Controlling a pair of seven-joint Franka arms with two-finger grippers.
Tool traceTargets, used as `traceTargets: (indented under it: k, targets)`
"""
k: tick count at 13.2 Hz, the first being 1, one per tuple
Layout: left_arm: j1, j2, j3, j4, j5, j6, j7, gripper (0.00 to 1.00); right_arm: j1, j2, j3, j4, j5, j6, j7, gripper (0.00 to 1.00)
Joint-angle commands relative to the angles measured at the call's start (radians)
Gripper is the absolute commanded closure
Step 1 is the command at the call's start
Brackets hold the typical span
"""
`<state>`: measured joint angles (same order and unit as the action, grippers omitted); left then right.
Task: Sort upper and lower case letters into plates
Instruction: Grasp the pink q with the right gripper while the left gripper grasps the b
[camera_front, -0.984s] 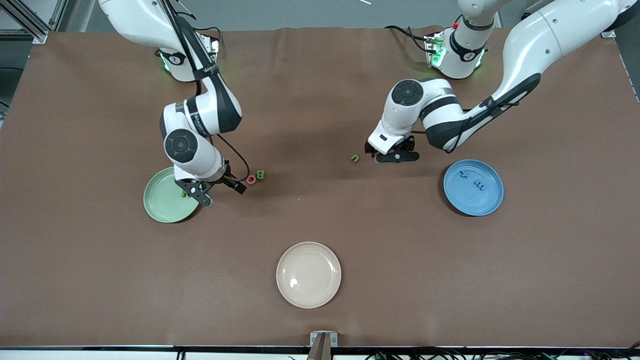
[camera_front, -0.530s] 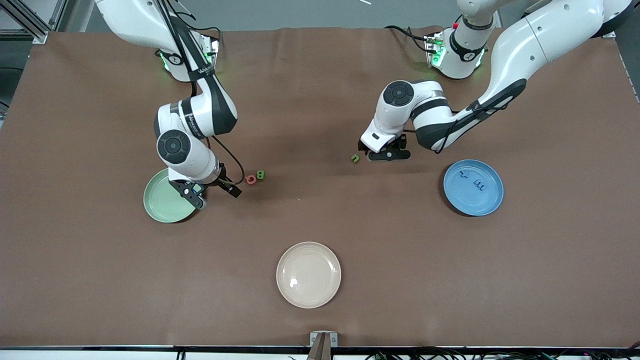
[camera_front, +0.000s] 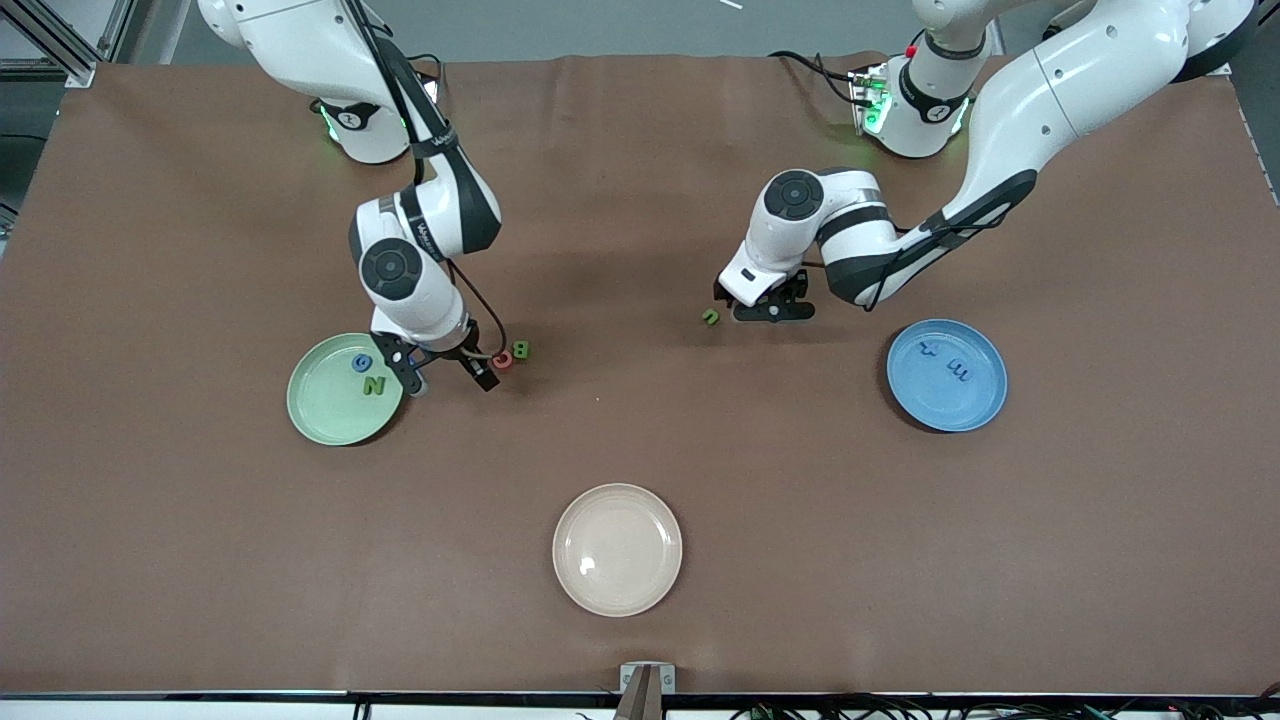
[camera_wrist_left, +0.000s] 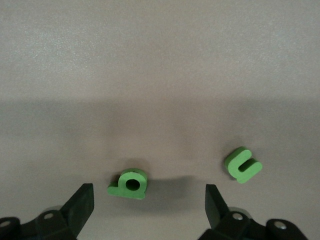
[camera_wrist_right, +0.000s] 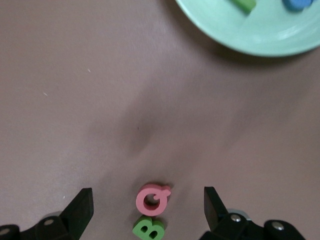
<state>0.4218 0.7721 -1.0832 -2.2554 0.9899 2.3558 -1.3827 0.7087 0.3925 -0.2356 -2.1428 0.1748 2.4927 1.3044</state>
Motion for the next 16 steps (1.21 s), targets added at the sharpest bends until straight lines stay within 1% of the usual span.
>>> traceTargets:
  k: [1, 4, 5, 6, 8, 11, 14, 15, 16]
  targets:
    - [0.006, -0.008, 0.017, -0.02, 0.029, 0.043, -0.016, 0.02, 0.038, 0.034, -0.005, -0.011, -0.001, 0.058, 0.068, 0.05]
    - [0.009, -0.008, 0.028, -0.029, 0.035, 0.046, -0.016, 0.05, 0.058, 0.071, -0.004, -0.011, -0.001, 0.113, 0.113, 0.08]
    - [0.009, -0.01, 0.028, -0.032, 0.035, 0.046, -0.016, 0.07, 0.06, 0.077, -0.004, -0.011, -0.001, 0.121, 0.119, 0.12]
    - [0.011, -0.01, 0.028, -0.032, 0.035, 0.046, -0.015, 0.11, 0.058, 0.078, -0.004, -0.011, -0.001, 0.121, 0.119, 0.16]
    - [0.008, -0.01, 0.028, -0.033, 0.035, 0.046, -0.015, 0.22, 0.058, 0.08, -0.004, -0.012, -0.001, 0.123, 0.121, 0.24]
    - [0.006, -0.008, 0.028, -0.038, 0.035, 0.046, -0.015, 0.33, 0.06, 0.092, -0.002, -0.012, 0.003, 0.132, 0.124, 0.28]
    - [0.003, -0.008, 0.032, -0.038, 0.035, 0.046, -0.013, 0.38, 0.077, 0.101, -0.001, -0.012, 0.008, 0.132, 0.136, 0.32]
    - [0.003, -0.008, 0.034, -0.038, 0.035, 0.046, -0.015, 0.4, 0.077, 0.101, 0.001, -0.012, 0.008, 0.132, 0.141, 0.34]
    - [0.002, -0.007, 0.034, -0.038, 0.035, 0.046, -0.015, 0.43, 0.081, 0.101, 0.001, -0.012, 0.008, 0.132, 0.141, 0.4]
